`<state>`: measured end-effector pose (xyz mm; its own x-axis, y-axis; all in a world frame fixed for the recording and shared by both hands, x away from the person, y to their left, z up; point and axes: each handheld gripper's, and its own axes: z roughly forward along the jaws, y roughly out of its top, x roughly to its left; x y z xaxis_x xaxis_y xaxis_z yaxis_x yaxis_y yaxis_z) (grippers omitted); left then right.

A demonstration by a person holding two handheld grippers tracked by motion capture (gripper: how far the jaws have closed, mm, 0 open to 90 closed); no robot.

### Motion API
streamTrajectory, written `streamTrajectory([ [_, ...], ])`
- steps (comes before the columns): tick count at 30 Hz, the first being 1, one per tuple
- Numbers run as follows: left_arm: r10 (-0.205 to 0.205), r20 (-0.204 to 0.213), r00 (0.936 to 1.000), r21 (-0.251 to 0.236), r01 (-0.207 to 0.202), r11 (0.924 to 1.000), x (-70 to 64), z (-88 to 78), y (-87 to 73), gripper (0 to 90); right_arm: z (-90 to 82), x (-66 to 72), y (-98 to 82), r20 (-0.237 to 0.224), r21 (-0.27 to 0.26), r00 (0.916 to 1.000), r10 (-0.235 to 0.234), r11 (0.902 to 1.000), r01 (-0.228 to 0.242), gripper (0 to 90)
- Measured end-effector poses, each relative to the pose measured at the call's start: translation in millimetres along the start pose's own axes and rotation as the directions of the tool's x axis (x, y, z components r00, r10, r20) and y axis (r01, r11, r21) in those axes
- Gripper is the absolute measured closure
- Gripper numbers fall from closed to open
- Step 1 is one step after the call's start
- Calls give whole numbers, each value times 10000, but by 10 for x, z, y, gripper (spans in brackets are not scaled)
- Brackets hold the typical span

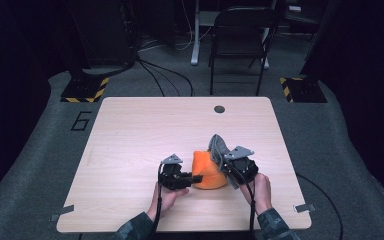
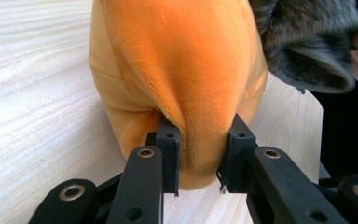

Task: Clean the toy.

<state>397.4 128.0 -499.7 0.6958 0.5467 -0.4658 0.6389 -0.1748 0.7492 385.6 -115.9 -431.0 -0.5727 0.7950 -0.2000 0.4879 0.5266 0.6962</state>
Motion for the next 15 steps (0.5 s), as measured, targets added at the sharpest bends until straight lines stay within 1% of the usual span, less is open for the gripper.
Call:
streamTrajectory([
  [1, -23, -5, 10000, -38, 23, 10000, 3, 1, -2, 727, 29, -44, -27, 188, 179, 9998, 36, 9998, -40, 773],
  [2, -51, -6, 10000, -41, 51, 10000, 8, 0, -3, 727, 63, -79, -60, 427, 435, 9988, 220, 9988, -239, 773],
  [3, -36, 2, 10000, -49, 36, 10000, 7, 2, -3, 727, 118, -135, -116, 288, 499, 9972, 686, 9963, -700, 773],
  [4, 3, -9, 10000, -37, -3, 10000, 4, 2, 0, 726, 154, -204, -150, 145, 663, 9969, 771, 9948, -779, 773],
  [7, 100, -26, 9999, -13, -100, 9999, -9, 6, 4, 726, 233, -263, -209, 125, 1015, 9940, 1084, 9888, -1091, 773],
  [9, 76, -21, 10000, -32, -77, 10000, -8, 8, 2, 725, 309, -287, -244, 200, 1172, 9950, 976, 9881, -992, 773],
  [10, 76, -22, 10000, -38, -76, 10000, -9, 7, 1, 724, 322, -290, -250, 216, 1219, 9941, 1063, 9866, -1082, 772],
  [14, 145, -58, 9999, -33, -146, 9999, -15, 6, -1, 723, 377, -314, -287, 245, 1524, 9942, 1050, 9825, -1075, 772],
  [15, 125, -63, 9999, -37, -126, 9999, -17, 6, -1, 722, 393, -311, -298, 338, 1617, 9935, 1085, 9804, -1125, 772],
])
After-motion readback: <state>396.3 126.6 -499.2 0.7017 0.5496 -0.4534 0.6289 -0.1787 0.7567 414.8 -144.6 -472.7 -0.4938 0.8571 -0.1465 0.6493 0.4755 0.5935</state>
